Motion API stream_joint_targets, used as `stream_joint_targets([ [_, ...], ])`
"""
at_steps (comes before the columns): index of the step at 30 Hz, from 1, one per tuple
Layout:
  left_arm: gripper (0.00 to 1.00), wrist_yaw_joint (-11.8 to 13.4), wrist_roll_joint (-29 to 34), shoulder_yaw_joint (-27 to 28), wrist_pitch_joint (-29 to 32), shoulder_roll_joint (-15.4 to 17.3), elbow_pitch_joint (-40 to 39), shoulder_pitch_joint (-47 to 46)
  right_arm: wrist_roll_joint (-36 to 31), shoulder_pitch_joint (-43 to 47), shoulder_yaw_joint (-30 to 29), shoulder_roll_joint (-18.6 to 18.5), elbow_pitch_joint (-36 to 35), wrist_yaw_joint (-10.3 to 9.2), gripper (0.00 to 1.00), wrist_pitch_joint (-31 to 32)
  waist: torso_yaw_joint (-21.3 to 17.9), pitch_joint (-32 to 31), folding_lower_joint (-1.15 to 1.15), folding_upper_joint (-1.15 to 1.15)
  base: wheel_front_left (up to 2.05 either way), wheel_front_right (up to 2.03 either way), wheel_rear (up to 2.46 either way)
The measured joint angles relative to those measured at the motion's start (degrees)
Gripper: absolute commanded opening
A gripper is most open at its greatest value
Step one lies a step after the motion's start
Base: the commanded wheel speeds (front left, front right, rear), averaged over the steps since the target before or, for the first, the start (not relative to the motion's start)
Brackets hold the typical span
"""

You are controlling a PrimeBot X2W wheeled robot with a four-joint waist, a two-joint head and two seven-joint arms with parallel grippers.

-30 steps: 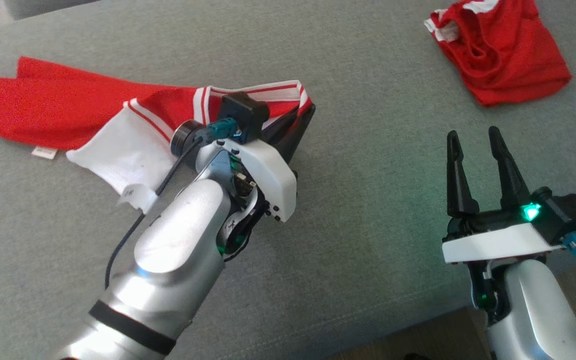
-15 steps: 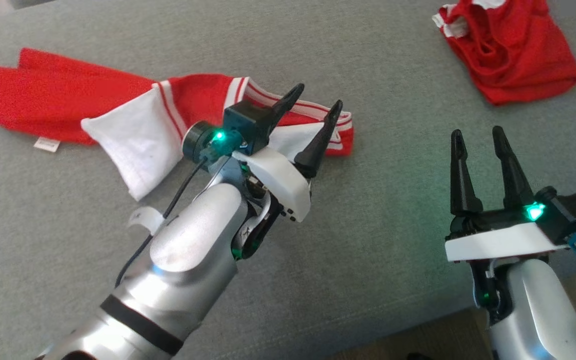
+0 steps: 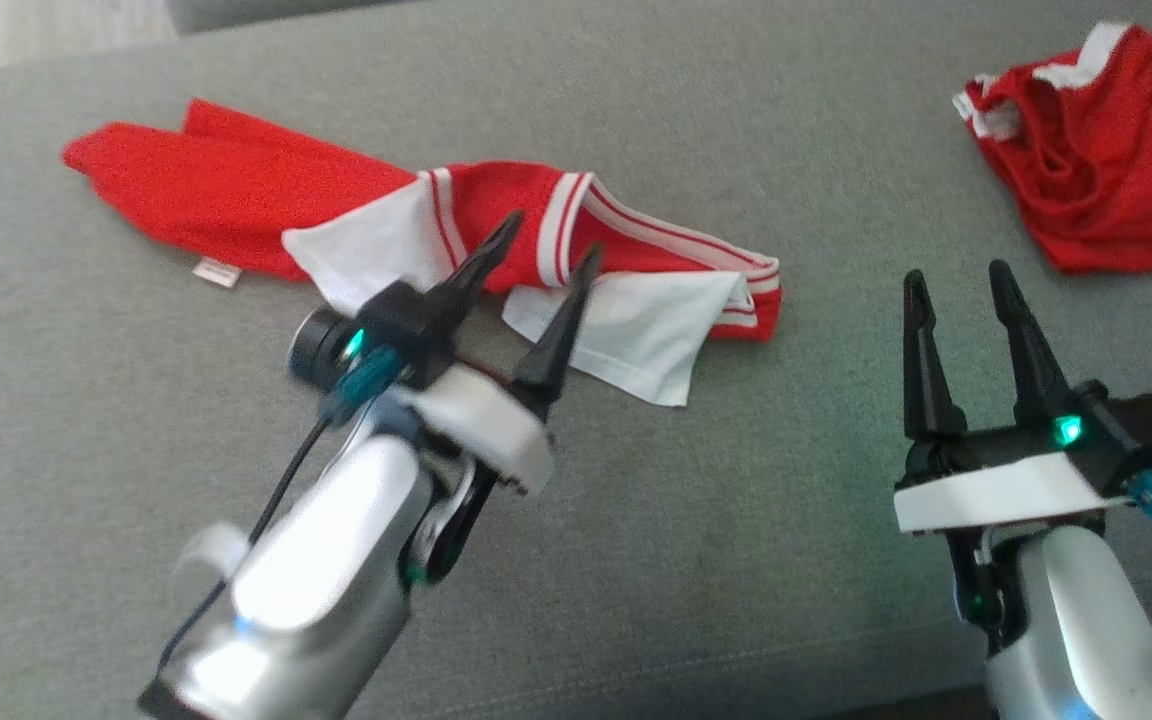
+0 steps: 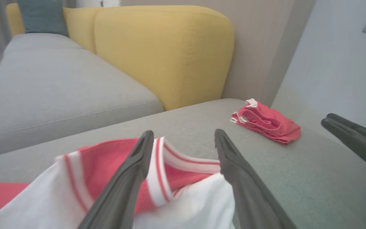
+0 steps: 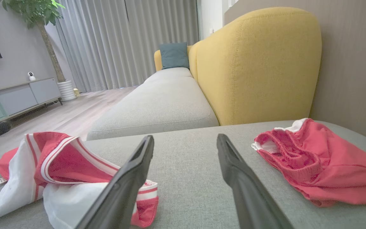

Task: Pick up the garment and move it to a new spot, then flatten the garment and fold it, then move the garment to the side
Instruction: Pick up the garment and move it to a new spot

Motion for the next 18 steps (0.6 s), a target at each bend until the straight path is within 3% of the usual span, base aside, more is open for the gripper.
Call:
stream_joint_targets([
  [4,1.0,2.2,-0.7,2.7,-0.1,1.4,-3.3,5.1,-0.5,1.5,-0.1,0.0,0.1,0.0,1.0,0.0,1.2,-2.1,0.0,0.0,0.0,0.0,0.0],
  [11,1.0,7.4,-0.1,12.4,-0.1,3.2,-11.7,17.2,-0.6,3.5,-0.5,0.0,0.3,0.0,1.0,0.3,3.6,-6.3,0.0,0.0,0.0,0.0,0.0],
  [18,1.0,9.2,3.4,20.7,-0.1,2.7,-16.3,30.0,-0.7,7.7,-1.0,0.0,0.4,0.0,1.0,0.3,5.7,-10.1,0.0,0.0,0.0,0.0,0.0],
])
